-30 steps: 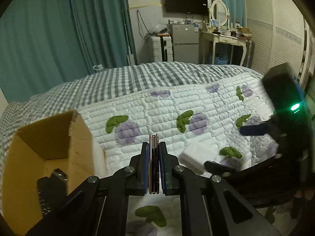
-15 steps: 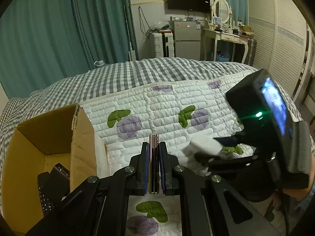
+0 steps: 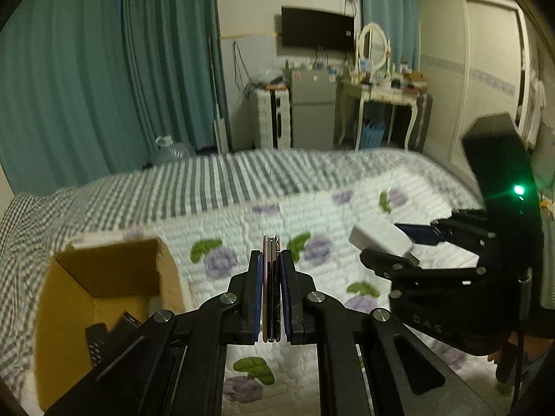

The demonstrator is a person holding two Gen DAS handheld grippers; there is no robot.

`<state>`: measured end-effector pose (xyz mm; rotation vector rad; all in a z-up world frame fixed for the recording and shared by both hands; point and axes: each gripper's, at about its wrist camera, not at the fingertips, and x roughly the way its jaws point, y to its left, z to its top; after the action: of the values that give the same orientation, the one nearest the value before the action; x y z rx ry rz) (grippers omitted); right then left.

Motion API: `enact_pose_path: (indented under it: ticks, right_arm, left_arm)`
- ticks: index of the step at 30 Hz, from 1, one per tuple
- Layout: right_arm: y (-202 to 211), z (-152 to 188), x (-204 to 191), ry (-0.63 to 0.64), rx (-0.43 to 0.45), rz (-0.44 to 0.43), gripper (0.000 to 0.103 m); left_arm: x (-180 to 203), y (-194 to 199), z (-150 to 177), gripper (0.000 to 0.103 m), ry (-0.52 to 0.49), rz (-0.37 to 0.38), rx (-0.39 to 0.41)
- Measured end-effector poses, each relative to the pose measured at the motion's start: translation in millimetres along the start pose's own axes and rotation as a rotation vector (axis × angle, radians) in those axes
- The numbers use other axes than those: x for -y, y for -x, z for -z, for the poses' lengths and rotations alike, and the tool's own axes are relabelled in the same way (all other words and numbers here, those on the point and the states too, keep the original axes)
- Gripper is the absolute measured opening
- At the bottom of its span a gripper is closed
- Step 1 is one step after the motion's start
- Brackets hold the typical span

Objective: Organize rigid objects
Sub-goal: 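Carry the card case and white charger into the box and open both tools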

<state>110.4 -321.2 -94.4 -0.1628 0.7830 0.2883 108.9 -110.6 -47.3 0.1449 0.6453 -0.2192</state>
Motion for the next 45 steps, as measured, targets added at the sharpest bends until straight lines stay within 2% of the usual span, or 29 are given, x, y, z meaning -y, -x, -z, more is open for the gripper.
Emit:
enact_pose_path:
  ticks: [5, 10, 17, 23, 31, 38, 45]
  right_arm:
    - [50.5, -26.1, -16.7, 0.005, 0.067, 0.026, 0.041]
    - [102.2, -57.4, -55.3, 0.032, 0.144, 0.027, 0.041]
    - [129.1, -85.3, -124.3, 0.094, 0.191, -0.025, 0.041]
    - [106.8, -96.3, -176.6, 0.133, 0.169, -0.076, 0.041]
    - [33.5, -100.3, -223.1, 0.178, 0.077, -0.121, 0.041]
    - [-14.5, -93.1, -227.7, 0.187, 0.013, -0.125, 0.041]
    - [-41.9, -92.6, -224.5, 0.182, -0.027, -0.108, 0.041]
  left_arm:
    - [-21.8, 44.4, -21.4, 0.010, 0.013, 0.007, 0.070]
    - [-58.8, 88.5, -32.5, 0.010, 0.031, -0.003, 0.123]
    - [-120.8, 122.8, -28.5, 0.010, 0.046, -0.049, 0.143]
    - [-173.8, 107.9, -9.5, 0.010, 0.033, -0.098, 0.084]
    - [-214.1, 51.4, 25.7, 0.010, 0.077, -0.097, -0.036]
    - [-231.7, 3.0, 34.7, 0.010, 0.075, -0.068, -0.090]
    - [-236.3, -17.0, 39.8, 0.013, 0.069, -0.035, -0.128]
